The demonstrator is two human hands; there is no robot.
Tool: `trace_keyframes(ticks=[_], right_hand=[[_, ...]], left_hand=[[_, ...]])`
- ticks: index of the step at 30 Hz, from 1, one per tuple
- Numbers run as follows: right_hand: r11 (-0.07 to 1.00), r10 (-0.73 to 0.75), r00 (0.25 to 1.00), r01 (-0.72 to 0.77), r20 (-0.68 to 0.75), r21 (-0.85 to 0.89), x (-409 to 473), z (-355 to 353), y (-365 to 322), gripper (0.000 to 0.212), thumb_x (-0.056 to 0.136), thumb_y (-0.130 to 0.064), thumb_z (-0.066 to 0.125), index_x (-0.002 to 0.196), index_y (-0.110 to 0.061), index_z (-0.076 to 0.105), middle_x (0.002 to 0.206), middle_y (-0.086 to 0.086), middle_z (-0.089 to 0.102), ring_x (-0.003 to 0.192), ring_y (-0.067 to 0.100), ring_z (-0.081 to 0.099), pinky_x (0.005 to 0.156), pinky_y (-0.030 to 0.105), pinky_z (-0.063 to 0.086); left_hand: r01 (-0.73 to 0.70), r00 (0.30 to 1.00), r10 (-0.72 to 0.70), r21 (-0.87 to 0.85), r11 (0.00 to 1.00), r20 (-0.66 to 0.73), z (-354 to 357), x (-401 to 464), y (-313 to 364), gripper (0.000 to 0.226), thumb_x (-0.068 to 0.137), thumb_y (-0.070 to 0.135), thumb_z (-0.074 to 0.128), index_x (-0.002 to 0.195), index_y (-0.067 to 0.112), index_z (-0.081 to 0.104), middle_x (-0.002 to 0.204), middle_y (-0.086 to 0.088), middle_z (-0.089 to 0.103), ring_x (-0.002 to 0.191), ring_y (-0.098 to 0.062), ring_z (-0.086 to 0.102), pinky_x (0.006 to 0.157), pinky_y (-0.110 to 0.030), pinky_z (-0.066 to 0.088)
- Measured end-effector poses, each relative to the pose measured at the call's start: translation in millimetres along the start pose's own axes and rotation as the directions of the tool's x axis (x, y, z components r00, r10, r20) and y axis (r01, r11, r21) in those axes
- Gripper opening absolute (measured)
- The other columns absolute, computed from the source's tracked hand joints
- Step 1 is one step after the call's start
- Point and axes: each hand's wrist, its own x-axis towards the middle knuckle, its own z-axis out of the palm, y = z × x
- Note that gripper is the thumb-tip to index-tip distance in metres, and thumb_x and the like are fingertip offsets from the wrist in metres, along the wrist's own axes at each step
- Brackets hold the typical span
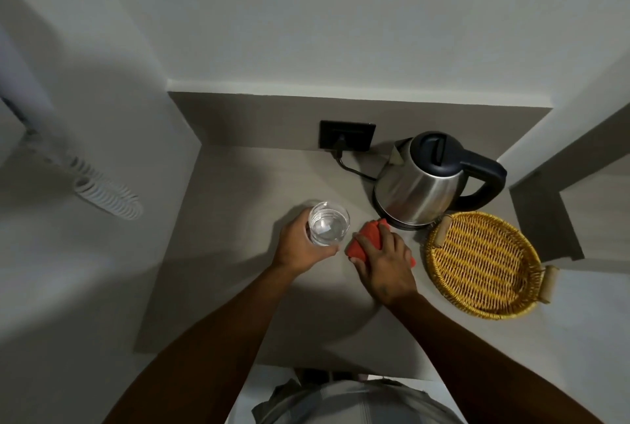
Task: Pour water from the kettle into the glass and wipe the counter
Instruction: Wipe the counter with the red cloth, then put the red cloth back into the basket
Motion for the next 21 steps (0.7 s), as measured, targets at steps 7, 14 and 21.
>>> trace_keyframes(ticks=[7,14,21], right_hand=[[0.998,0.012,1.000,-0.012,0.009,0.056,0.6,-6.8,-2.4,0.053,0.097,-0.059,0.039,0.145,-0.037,0.040,0.157,0.015,0.029,0.133,0.037,0.032,0.106,0.054,0.032],[0.930,0.097,0.963,0.002,-0.253,0.367,-37.2,-44.7,2.1,0.049,0.098,-0.054,0.046,0.143,-0.034,0.043,0.154,0.012,0.027,0.136,0.037,0.029,0.106,0.052,0.033],[0.867,0.381,0.827,-0.164,-0.415,0.470,-72.2,-64.1,66.3,0.048,0.096,-0.047,0.055,0.140,-0.029,0.049,0.155,0.014,0.028,0.137,0.038,0.029,0.106,0.056,0.035]], left_hand=[[-0.043,0.999,0.043,0.031,0.999,0.002,1.3,-4.0,5.6,0.080,0.055,0.018,0.102,0.127,0.016,0.066,0.119,0.002,0.073,0.110,-0.015,0.069,0.095,-0.021,0.055],[-0.099,0.995,0.099,0.021,0.995,0.013,5.3,1.2,-7.2,0.080,0.055,0.023,0.102,0.126,0.019,0.066,0.118,0.003,0.074,0.109,-0.012,0.070,0.095,-0.021,0.055],[-0.136,0.990,0.132,0.091,0.987,0.045,1.8,4.5,-16.4,0.082,0.053,0.046,0.098,0.125,0.033,0.063,0.114,0.019,0.073,0.106,-0.002,0.069,0.092,-0.015,0.052]])
